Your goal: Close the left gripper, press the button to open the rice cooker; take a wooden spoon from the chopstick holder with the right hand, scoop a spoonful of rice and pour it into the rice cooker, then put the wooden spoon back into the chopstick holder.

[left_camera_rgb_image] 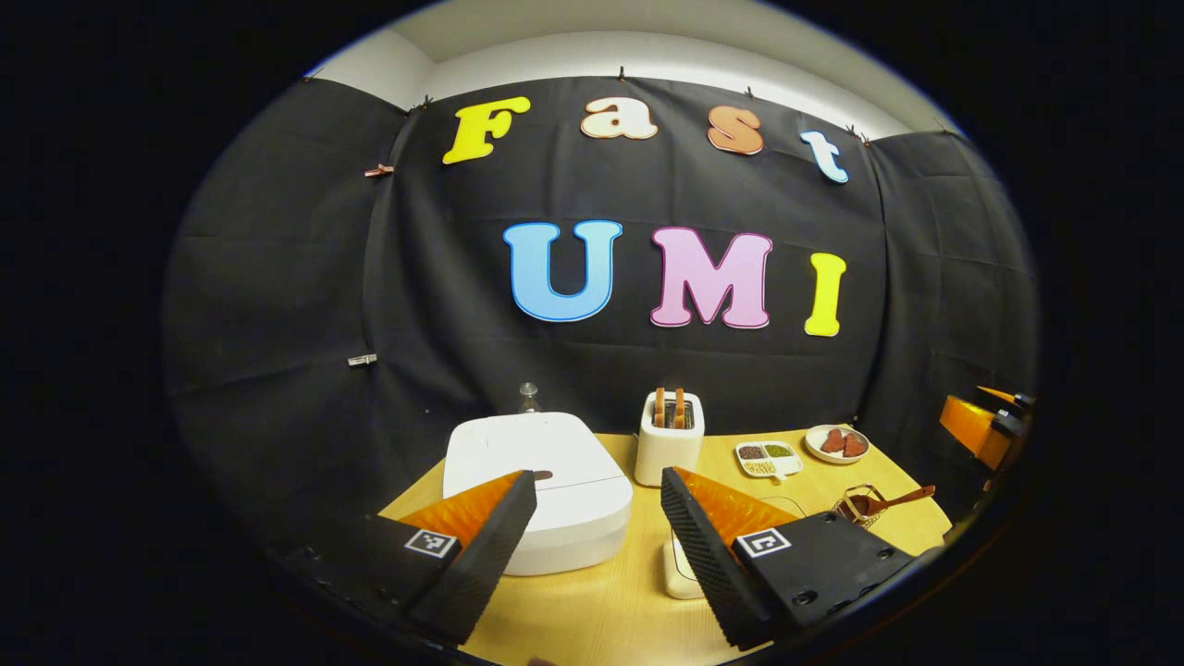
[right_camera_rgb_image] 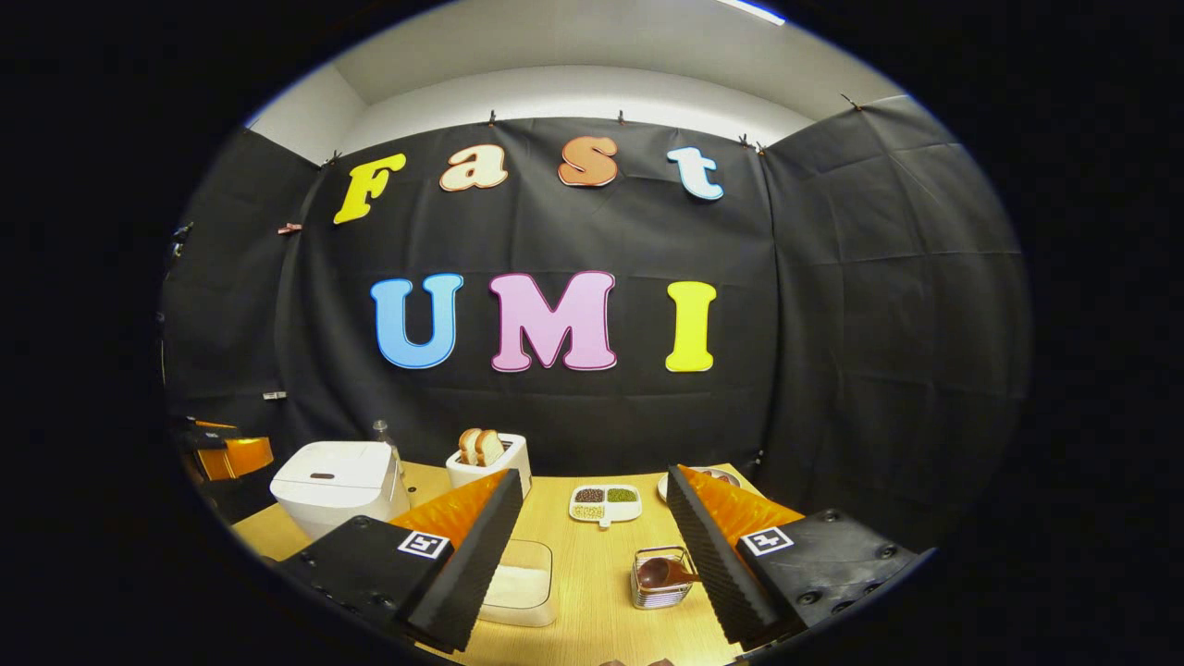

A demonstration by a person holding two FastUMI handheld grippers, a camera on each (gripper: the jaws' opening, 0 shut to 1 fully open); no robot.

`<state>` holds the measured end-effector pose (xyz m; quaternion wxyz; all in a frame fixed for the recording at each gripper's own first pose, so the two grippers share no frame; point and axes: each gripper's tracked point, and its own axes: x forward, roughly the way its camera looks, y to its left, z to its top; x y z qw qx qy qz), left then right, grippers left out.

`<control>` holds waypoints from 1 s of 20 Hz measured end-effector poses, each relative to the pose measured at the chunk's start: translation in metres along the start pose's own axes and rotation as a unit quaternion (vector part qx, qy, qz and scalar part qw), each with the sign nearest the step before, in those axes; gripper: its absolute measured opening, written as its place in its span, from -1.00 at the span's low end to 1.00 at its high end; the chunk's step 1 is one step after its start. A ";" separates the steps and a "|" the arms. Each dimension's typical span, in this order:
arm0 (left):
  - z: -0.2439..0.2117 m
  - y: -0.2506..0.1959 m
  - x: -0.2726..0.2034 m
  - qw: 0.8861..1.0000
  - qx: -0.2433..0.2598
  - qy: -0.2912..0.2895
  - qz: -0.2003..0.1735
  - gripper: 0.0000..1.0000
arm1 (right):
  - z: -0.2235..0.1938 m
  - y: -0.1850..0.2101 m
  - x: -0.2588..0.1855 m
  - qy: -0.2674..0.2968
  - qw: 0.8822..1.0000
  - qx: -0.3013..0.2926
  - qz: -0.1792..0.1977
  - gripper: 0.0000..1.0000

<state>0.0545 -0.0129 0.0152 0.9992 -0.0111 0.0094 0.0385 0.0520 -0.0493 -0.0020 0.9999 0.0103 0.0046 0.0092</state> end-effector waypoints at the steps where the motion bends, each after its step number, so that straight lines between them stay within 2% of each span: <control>1: 0.003 0.005 0.005 1.000 0.002 -0.002 0.006 0.88 | -0.002 -0.001 0.000 0.002 1.000 -0.001 0.002 0.96; 4: 0.011 0.018 0.017 1.000 -0.005 -0.001 0.014 0.80 | -0.004 -0.004 0.002 0.003 1.000 -0.002 0.004 0.96; 6: 0.017 0.025 0.024 1.000 -0.025 -0.001 0.014 0.63 | -0.002 -0.008 0.004 0.002 1.000 0.002 0.000 0.96; 7: 0.017 0.030 0.030 0.999 -0.033 0.003 0.014 0.41 | -0.003 -0.010 0.005 0.003 1.000 0.004 -0.002 0.96; 8: 0.017 0.033 0.035 0.999 -0.037 0.009 0.015 0.34 | -0.004 -0.012 0.006 0.004 1.000 0.007 -0.004 0.96; 12: 0.017 0.054 0.060 0.998 -0.035 0.033 0.029 -0.29 | -0.013 -0.013 0.010 0.015 1.000 0.016 -0.005 0.96; 15: 0.025 0.070 0.072 0.998 -0.027 0.028 0.043 -0.82 | -0.022 -0.016 0.013 0.027 0.999 0.019 -0.006 0.96; 18: 0.020 0.067 0.090 0.998 -0.044 0.043 0.017 -0.84 | -0.026 -0.021 0.012 0.034 0.999 0.016 -0.011 0.96; 19: 0.019 0.069 0.099 0.998 -0.048 0.043 0.010 -0.78 | -0.027 -0.023 0.012 0.037 0.999 0.016 -0.013 0.96; 20: 0.018 0.069 0.108 0.998 -0.051 0.045 0.000 -0.85 | -0.028 -0.024 0.012 0.041 0.999 0.017 -0.014 0.96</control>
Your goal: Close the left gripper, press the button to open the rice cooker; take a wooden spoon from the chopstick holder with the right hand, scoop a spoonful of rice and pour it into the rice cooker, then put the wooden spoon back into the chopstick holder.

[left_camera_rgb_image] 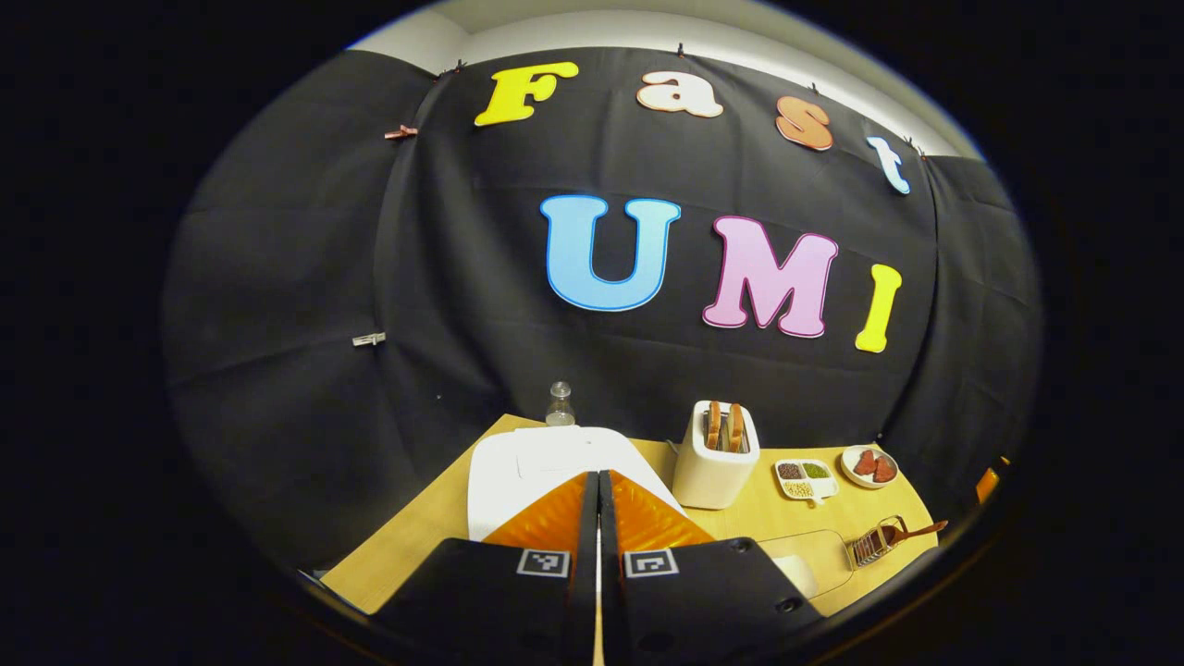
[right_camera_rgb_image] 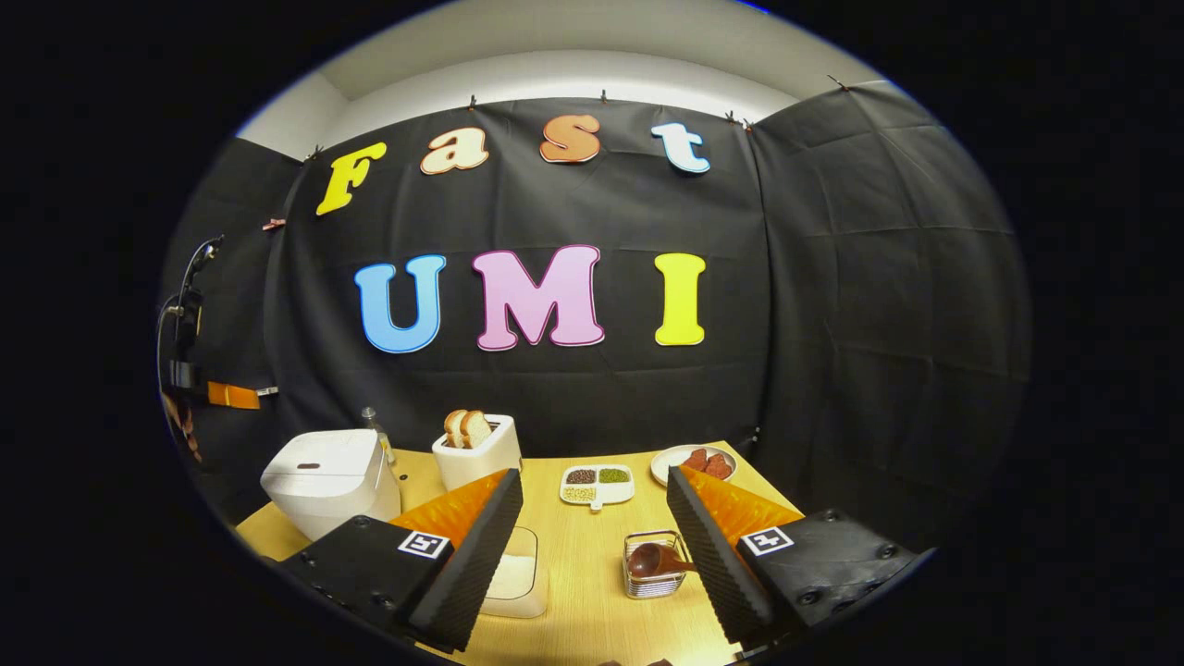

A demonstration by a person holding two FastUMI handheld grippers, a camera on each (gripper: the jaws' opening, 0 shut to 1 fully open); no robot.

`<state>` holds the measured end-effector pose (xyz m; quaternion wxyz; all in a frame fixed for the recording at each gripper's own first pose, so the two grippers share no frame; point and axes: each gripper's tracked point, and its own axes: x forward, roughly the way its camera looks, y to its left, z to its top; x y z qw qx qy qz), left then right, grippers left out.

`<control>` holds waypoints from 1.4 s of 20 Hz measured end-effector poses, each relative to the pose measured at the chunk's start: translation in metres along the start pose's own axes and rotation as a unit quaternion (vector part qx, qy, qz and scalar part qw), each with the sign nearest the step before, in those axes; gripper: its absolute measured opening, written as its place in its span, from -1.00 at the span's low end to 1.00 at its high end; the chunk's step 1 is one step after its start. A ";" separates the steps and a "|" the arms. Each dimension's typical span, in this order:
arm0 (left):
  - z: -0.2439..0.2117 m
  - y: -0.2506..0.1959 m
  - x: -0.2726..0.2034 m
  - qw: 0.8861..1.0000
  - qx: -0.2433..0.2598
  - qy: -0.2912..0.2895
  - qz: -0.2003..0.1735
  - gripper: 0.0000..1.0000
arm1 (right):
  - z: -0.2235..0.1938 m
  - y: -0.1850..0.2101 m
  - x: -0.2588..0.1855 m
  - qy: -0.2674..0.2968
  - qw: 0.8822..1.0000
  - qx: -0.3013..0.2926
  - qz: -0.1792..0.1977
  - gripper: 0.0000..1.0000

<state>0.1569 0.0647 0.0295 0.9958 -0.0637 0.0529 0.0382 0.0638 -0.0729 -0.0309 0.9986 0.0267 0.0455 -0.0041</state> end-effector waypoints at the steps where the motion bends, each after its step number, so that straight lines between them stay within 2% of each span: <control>1: -0.006 0.003 0.010 1.000 -0.002 0.009 -0.002 -0.85 | -0.002 -0.002 -0.001 0.003 1.000 -0.001 -0.002 0.96; 7: -0.063 0.014 0.068 0.993 -0.030 0.111 -0.022 -0.87 | -0.017 -0.021 -0.007 0.025 0.999 0.018 -0.020 0.97; 9: -0.076 0.019 0.079 0.991 -0.023 0.128 -0.013 -0.87 | -0.021 -0.030 -0.009 0.031 0.999 0.023 -0.031 0.97; 14: -0.103 0.021 0.096 0.984 -0.060 0.166 -0.012 -0.88 | -0.022 -0.049 -0.017 0.032 0.997 0.037 -0.055 0.94; 17: -0.106 0.017 0.098 0.982 -0.080 0.170 -0.016 -0.87 | -0.025 -0.056 -0.018 0.037 0.997 0.037 -0.061 0.95; 22: -0.114 0.015 0.098 0.982 -0.050 0.184 -0.015 -0.87 | -0.026 -0.060 -0.016 0.038 0.997 0.036 -0.061 0.95; 23: -0.115 0.015 0.097 0.982 -0.038 0.184 -0.014 -0.81 | -0.027 -0.059 -0.014 0.040 0.997 0.037 -0.059 0.95; 28: -0.114 0.014 0.099 0.982 -0.003 0.188 0.001 -0.87 | -0.028 -0.055 -0.011 0.041 0.997 0.042 -0.046 0.95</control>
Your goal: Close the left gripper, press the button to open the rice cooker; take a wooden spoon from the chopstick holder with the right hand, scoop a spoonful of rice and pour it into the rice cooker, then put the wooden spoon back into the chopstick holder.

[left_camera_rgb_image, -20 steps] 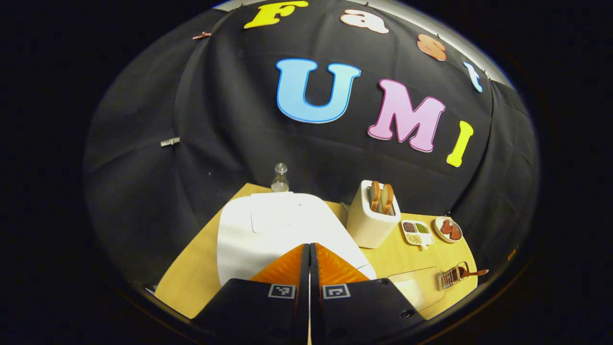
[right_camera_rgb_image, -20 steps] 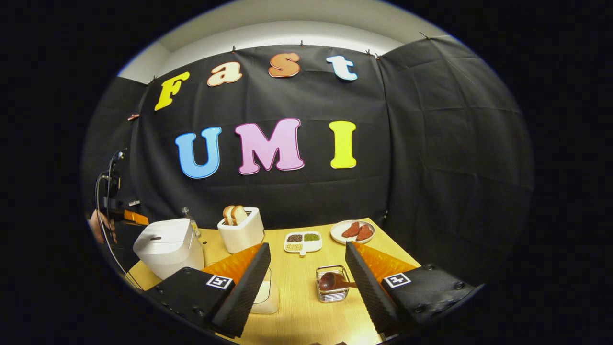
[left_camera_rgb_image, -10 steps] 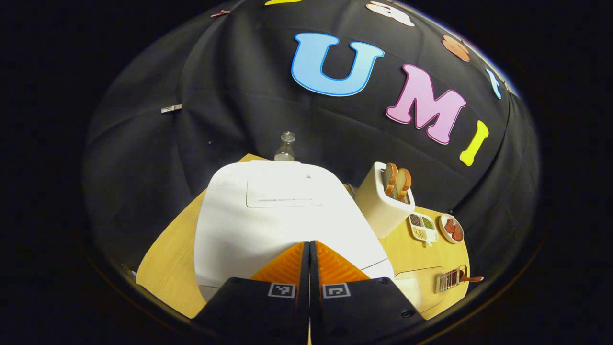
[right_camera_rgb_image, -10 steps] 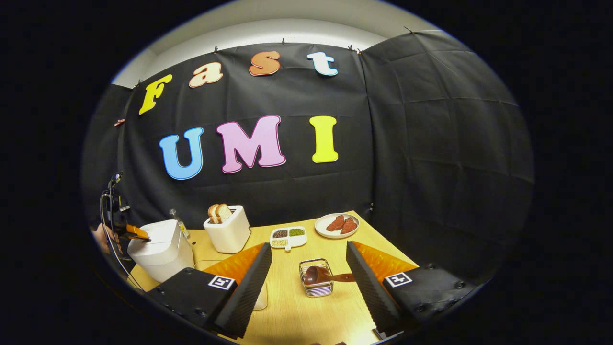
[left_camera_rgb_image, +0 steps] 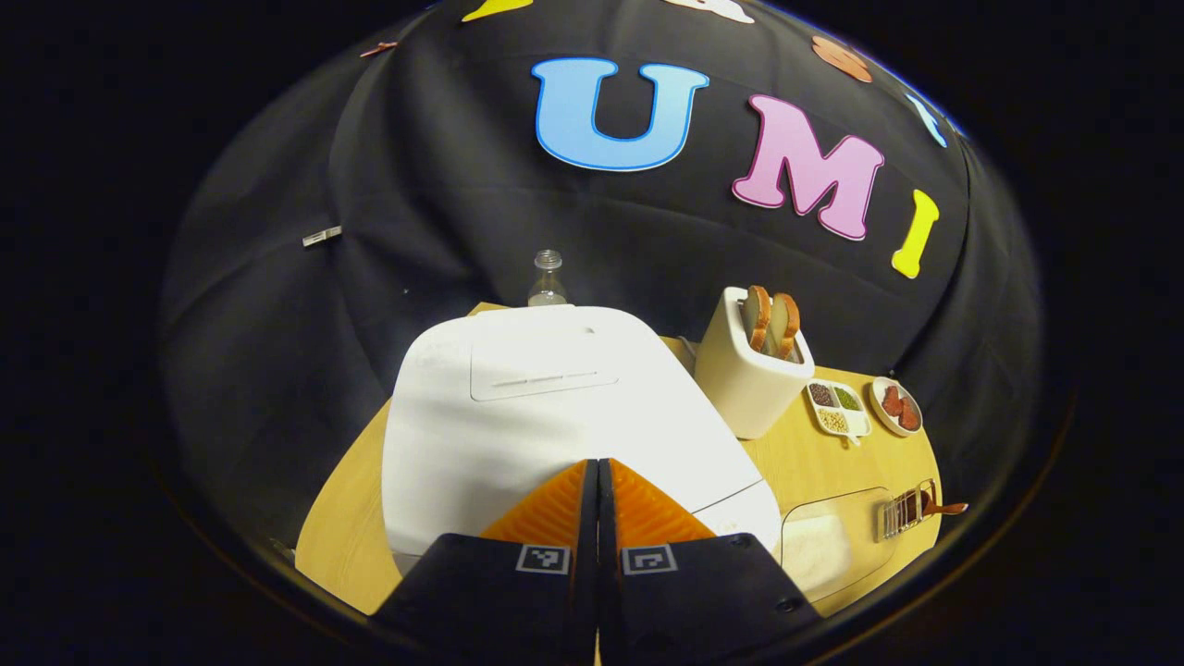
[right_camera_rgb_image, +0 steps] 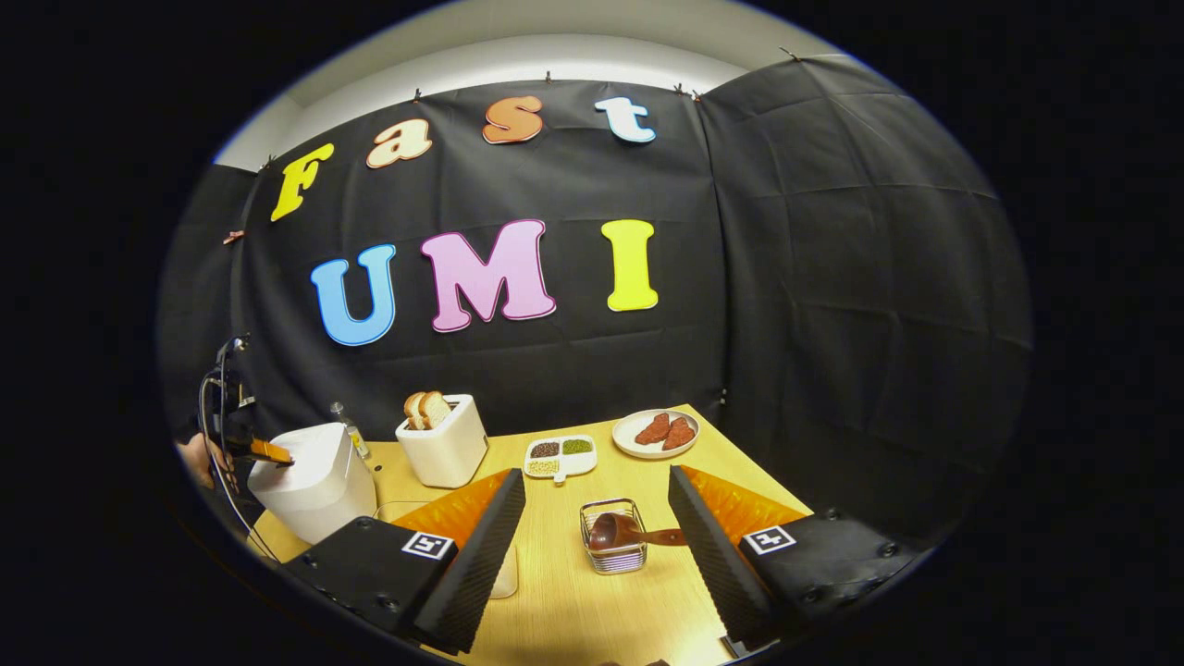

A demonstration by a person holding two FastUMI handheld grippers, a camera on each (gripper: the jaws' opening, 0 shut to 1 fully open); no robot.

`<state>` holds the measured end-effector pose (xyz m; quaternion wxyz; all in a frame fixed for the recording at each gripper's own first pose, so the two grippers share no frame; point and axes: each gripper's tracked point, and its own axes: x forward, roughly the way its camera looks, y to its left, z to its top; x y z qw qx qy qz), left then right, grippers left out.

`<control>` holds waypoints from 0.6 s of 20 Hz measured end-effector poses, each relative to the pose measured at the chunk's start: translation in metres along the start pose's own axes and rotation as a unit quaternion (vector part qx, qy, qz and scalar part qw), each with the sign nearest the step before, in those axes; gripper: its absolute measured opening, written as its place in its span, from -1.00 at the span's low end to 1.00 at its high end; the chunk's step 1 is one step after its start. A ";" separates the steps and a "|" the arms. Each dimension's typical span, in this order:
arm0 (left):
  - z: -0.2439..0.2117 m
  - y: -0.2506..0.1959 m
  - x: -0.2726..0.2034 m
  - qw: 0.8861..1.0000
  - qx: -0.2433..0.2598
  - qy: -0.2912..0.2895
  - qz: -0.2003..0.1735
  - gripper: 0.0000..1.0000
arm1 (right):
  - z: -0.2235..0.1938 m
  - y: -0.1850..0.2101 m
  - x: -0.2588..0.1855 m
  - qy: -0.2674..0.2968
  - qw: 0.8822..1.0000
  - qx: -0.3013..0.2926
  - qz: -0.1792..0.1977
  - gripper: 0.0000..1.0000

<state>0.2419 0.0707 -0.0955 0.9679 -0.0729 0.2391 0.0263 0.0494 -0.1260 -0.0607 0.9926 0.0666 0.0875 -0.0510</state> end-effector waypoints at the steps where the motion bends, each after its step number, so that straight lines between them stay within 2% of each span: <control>1: 0.001 0.000 -0.001 1.000 0.008 0.000 0.003 -0.86 | -0.001 0.001 0.001 0.000 1.000 0.001 0.002 0.95; 2: 0.004 0.000 -0.003 1.000 0.023 -0.003 0.008 -0.87 | -0.002 0.000 0.002 0.001 1.000 0.001 0.003 0.95; 4: 0.028 -0.002 -0.017 0.997 0.051 -0.050 0.029 -0.86 | -0.005 0.000 0.003 0.007 1.000 0.003 0.007 0.96; 8: 0.095 -0.013 -0.066 0.981 0.091 -0.163 0.061 -0.87 | -0.006 0.000 0.009 0.012 1.000 0.008 0.012 0.94; 12: 0.118 -0.047 -0.109 0.970 0.109 -0.214 0.044 -0.88 | -0.006 0.001 0.019 0.017 0.999 0.019 0.022 0.96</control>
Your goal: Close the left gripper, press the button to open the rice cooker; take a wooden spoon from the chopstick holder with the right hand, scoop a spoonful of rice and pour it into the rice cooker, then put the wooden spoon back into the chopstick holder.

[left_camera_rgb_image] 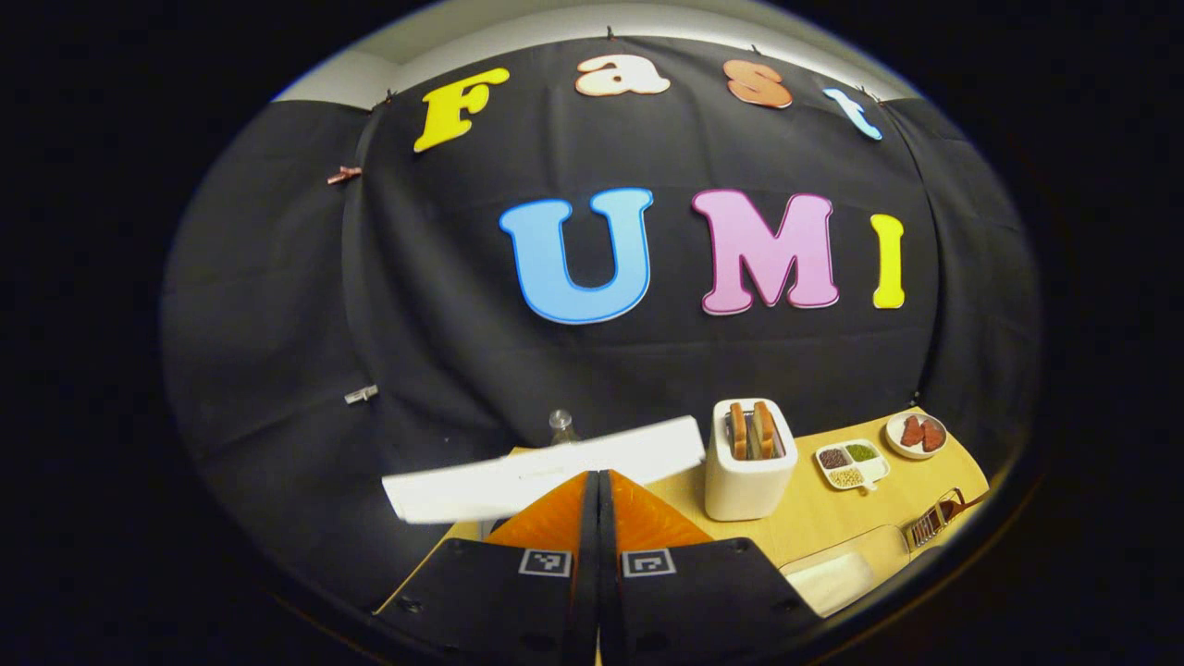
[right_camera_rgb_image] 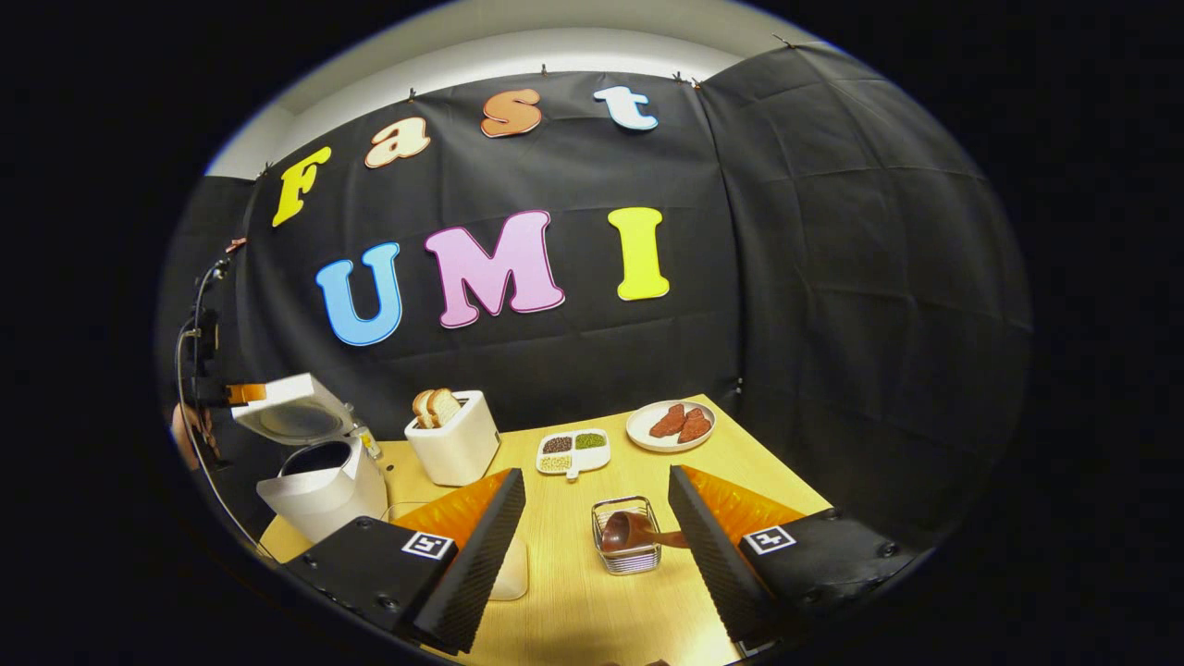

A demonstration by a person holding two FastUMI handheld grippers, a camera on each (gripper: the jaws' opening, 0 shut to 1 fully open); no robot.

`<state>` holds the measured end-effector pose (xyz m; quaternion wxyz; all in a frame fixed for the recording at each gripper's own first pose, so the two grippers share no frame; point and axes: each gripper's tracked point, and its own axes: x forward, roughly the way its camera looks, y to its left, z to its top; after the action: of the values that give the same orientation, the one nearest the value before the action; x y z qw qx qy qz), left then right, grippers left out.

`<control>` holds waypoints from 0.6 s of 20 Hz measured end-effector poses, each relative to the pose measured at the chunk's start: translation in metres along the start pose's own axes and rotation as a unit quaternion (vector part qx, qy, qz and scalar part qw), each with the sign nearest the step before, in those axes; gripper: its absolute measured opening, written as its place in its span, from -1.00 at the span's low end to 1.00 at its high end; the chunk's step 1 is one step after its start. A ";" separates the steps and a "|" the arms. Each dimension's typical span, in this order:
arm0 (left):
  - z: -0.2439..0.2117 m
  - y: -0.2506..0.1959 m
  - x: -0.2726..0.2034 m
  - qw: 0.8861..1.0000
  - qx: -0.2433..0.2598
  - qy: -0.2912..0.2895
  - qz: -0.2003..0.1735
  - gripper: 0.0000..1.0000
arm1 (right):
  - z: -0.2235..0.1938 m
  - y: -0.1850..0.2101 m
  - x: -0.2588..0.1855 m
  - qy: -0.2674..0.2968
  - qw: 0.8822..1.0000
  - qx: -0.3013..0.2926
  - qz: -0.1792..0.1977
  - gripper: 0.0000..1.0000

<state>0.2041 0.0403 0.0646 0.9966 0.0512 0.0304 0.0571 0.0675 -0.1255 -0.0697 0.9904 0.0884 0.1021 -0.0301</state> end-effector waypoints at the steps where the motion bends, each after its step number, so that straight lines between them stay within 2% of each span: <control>1: 0.004 -0.011 -0.011 1.000 -0.010 -0.007 -0.010 -0.89 | -0.001 -0.001 0.002 0.002 1.000 0.003 0.002 0.96; 4: -0.006 -0.046 -0.048 0.996 -0.074 0.008 -0.038 -0.89 | -0.003 -0.003 0.011 0.015 1.000 0.025 0.006 0.95; 6: -0.020 -0.060 -0.068 0.994 -0.102 0.021 -0.039 -0.88 | -0.003 -0.008 0.015 0.018 0.999 0.033 0.007 0.95; 10: -0.042 -0.077 -0.102 0.995 -0.092 0.026 -0.019 -0.83 | -0.013 -0.025 0.020 0.031 0.999 0.021 0.009 0.95; 12: -0.048 -0.090 -0.114 0.996 -0.081 0.019 -0.018 -0.69 | -0.021 -0.036 0.021 0.042 0.999 0.020 0.009 0.95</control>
<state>0.0981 -0.0575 0.0140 0.9976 -0.0314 0.0457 0.0425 0.0810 -0.1578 -0.1003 0.9835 0.1103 0.1420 -0.0193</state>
